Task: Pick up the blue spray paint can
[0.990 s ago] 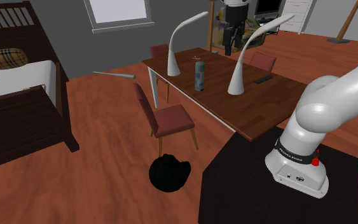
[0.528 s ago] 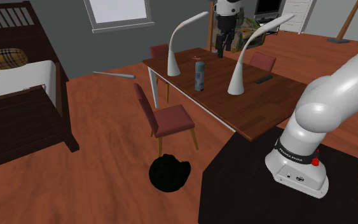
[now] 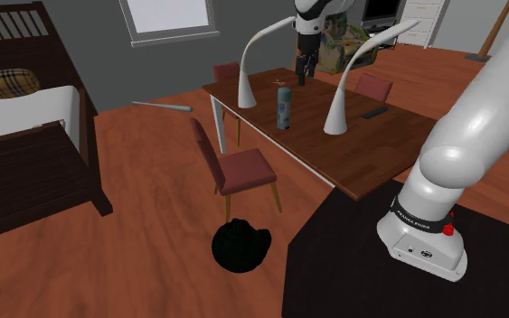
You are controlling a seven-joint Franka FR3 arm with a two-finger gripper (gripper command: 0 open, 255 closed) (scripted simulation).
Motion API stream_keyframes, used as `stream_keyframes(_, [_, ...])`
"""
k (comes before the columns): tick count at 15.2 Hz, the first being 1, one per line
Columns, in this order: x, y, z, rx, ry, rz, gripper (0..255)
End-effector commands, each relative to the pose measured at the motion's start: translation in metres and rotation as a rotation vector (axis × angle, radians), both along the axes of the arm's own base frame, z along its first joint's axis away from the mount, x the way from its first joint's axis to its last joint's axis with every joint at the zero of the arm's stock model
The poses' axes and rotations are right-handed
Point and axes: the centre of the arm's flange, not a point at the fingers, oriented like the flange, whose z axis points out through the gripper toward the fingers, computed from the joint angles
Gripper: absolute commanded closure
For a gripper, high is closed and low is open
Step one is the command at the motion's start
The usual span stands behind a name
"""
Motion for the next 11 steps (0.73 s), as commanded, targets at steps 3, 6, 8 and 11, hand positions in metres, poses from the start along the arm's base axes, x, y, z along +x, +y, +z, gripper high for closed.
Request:
stream_keyframes(3, [0.040, -0.033, -0.023, 0.012, -0.002, 0.023, 0])
stream_keyframes(6, [0.069, -0.055, -0.040, 0.021, -0.002, 0.040, 0])
stream_keyframes(8, [0.089, -0.069, -0.052, 0.028, -0.003, 0.051, 0])
stream_keyframes(11, [0.119, -0.089, -0.069, 0.038, -0.003, 0.067, 0])
